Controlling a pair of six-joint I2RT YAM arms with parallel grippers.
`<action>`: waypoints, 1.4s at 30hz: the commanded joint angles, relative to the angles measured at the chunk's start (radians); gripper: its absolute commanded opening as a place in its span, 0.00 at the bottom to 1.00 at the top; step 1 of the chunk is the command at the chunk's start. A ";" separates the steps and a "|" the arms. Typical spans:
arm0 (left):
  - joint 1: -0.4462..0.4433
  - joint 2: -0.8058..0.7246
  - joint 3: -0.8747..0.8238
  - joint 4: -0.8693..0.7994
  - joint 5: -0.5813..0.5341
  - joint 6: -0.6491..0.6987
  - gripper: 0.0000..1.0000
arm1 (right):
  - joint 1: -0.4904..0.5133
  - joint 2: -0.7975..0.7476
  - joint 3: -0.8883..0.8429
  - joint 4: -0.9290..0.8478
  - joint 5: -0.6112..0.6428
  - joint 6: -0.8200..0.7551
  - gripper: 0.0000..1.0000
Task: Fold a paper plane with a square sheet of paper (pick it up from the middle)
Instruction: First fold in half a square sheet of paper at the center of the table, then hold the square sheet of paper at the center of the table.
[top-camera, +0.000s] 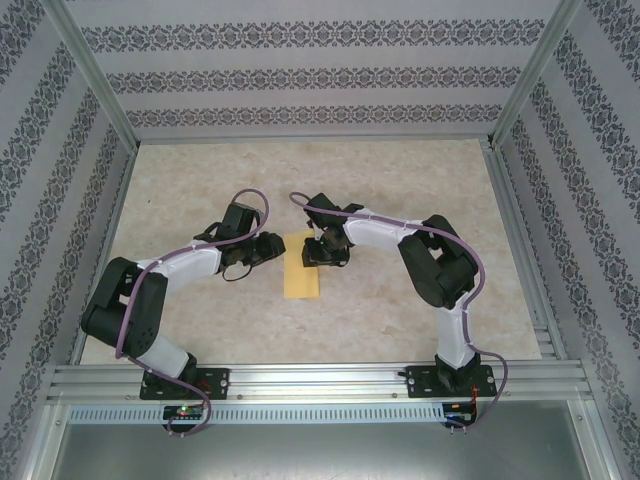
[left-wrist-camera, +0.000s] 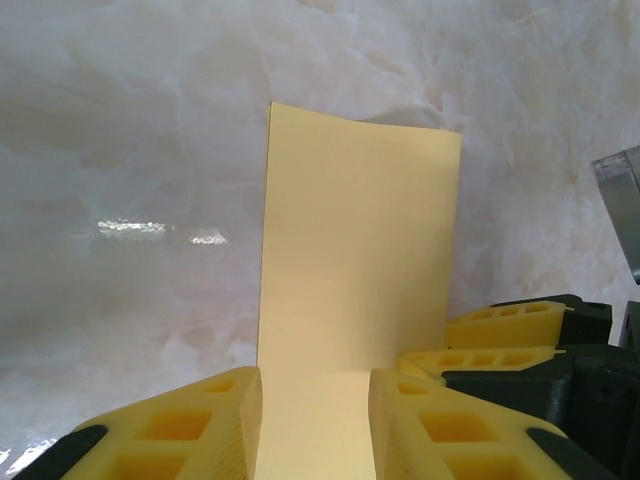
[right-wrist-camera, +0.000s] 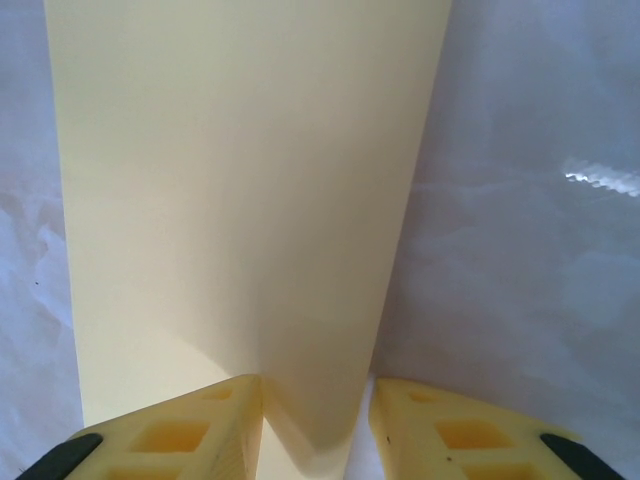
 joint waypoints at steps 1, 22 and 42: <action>0.011 0.010 -0.009 0.026 0.003 -0.006 0.33 | 0.004 0.075 -0.017 -0.023 0.076 -0.031 0.37; 0.007 0.023 -0.004 0.028 0.036 0.030 0.29 | 0.001 0.089 -0.022 -0.033 0.097 -0.011 0.37; 0.007 0.036 -0.001 0.025 -0.001 0.006 0.28 | -0.001 0.092 -0.027 -0.036 0.089 -0.011 0.35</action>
